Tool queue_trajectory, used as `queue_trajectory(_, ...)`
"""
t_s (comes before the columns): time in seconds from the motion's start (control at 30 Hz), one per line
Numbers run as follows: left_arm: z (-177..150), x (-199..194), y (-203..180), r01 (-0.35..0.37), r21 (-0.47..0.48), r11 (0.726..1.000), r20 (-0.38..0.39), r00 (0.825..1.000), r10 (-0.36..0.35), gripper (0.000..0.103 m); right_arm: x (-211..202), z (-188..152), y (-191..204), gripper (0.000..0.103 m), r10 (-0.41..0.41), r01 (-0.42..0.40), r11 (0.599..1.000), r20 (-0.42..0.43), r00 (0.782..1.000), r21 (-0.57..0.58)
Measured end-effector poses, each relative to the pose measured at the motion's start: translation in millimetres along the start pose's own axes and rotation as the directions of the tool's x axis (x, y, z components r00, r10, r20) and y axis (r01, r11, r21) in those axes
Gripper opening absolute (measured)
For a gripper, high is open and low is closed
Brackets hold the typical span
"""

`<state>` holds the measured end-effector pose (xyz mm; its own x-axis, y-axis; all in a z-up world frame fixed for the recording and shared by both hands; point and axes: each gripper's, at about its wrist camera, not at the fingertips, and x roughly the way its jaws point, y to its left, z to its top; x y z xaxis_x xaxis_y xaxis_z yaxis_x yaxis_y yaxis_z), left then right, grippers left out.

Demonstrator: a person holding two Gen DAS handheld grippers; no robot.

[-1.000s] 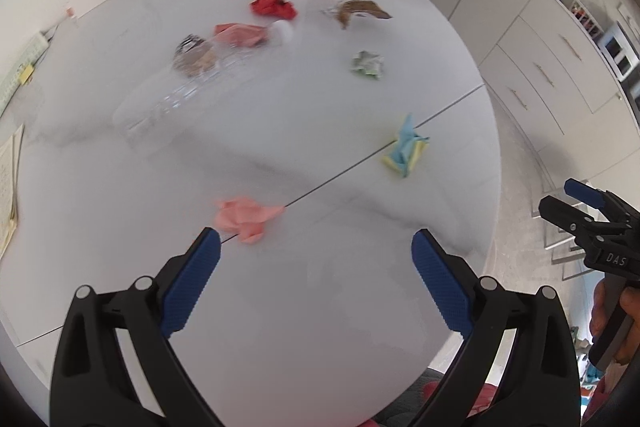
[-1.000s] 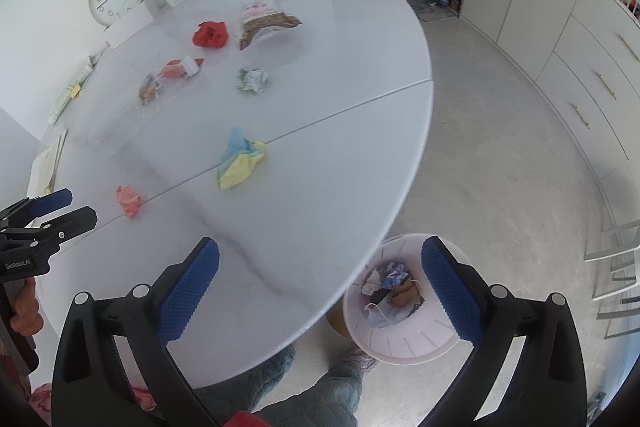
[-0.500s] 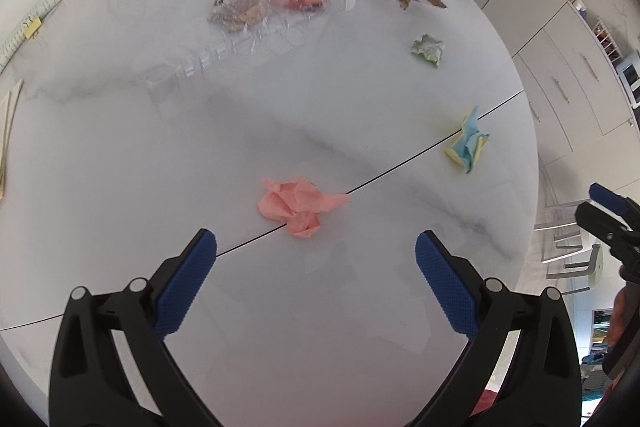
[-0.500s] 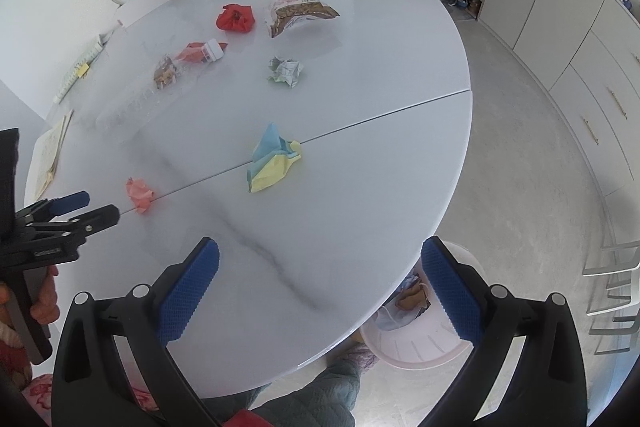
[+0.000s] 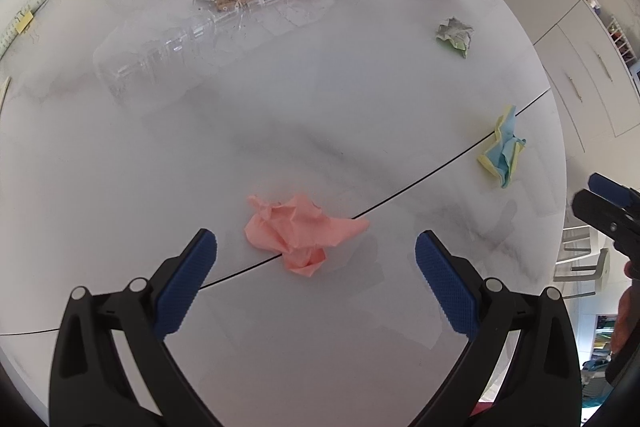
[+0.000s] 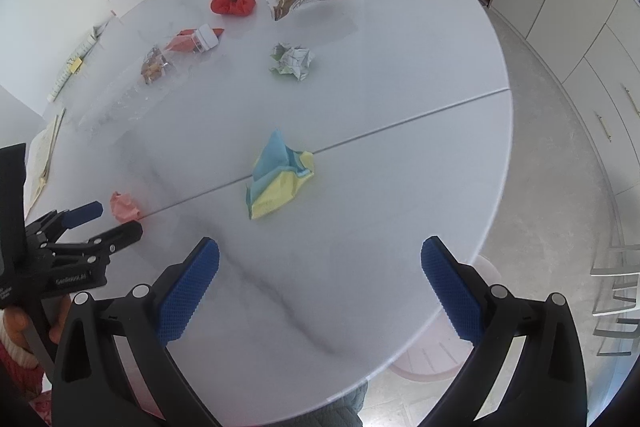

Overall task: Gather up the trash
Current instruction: 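Grasp the pink tissue with the left gripper while the right gripper grasps the blue-yellow cloth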

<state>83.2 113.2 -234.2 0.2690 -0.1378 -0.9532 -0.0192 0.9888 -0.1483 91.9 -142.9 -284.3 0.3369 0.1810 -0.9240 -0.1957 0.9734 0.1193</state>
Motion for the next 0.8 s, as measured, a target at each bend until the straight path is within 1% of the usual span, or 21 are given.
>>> queue_trajectory(0.13,3,6,1,-0.015,-0.014,1.000,-0.007,1.000,0.015,0.095,21,11,10,0.100,0.004,-0.005,0.999,-0.015,1.000,-0.034)
queue_trajectory(0.2,3,7,0,-0.016,-0.017,1.000,-0.006,1.000,0.016,0.093,31,16,15,0.100,0.009,-0.011,0.999,-0.022,1.000,-0.052)
queue_trajectory(0.23,3,8,-1,-0.019,-0.017,1.000,-0.004,1.000,0.019,0.083,36,18,18,0.100,0.009,-0.010,0.998,-0.022,1.000,-0.064)
queue_trajectory(0.27,1,7,2,-0.012,-0.013,1.000,-0.011,1.000,0.012,0.071,39,20,20,0.100,0.007,-0.009,0.997,-0.021,1.000,-0.072)
queue_trajectory(0.3,1,10,2,-0.008,-0.010,1.000,-0.023,1.000,0.008,0.065,43,21,22,0.100,0.005,-0.007,0.997,-0.023,1.000,-0.083)
queue_trajectory(0.33,1,9,0,-0.025,0.003,1.000,-0.009,1.000,0.025,0.058,46,23,23,0.100,0.003,-0.005,0.996,-0.025,1.000,-0.089)
queue_trajectory(0.37,1,9,0,-0.026,0.013,1.000,-0.007,1.000,0.026,0.055,49,24,25,0.100,0.003,-0.005,0.995,-0.025,1.000,-0.097)
queue_trajectory(0.4,0,9,-1,-0.028,0.020,0.999,-0.005,1.000,0.028,0.054,52,24,26,0.100,0.000,-0.003,0.995,-0.027,1.000,-0.104)
queue_trajectory(0.43,-1,8,-2,-0.038,0.030,0.999,0.000,0.999,0.038,0.050,54,25,27,0.100,-0.002,-0.001,0.994,-0.028,1.000,-0.113)
queue_trajectory(0.5,-2,8,-1,-0.033,0.033,0.999,0.001,0.999,0.033,0.045,56,25,29,0.089,0.006,-0.010,0.991,-0.026,1.000,-0.131)
queue_trajectory(0.57,-1,6,0,-0.029,0.021,0.999,0.002,1.000,0.029,0.041,60,25,29,0.064,0.022,-0.028,0.990,-0.045,0.999,-0.137)
queue_trajectory(0.6,0,5,1,-0.029,0.018,0.999,0.005,1.000,0.029,0.041,60,25,29,0.060,0.022,-0.028,0.990,-0.044,0.999,-0.136)
queue_trajectory(0.63,0,3,1,-0.031,0.017,0.999,0.011,0.999,0.031,0.040,59,25,28,0.051,0.028,-0.033,0.990,-0.042,0.999,-0.137)
queue_trajectory(0.7,1,-1,1,-0.041,0.019,0.999,0.022,0.999,0.040,0.040,57,26,26,0.049,0.043,-0.048,0.991,-0.044,0.998,-0.125)
queue_trajectory(0.8,3,-10,-1,-0.041,0.025,0.999,0.038,0.998,0.040,0.040,50,26,23,0.048,0.049,-0.052,0.991,-0.025,0.998,-0.121)
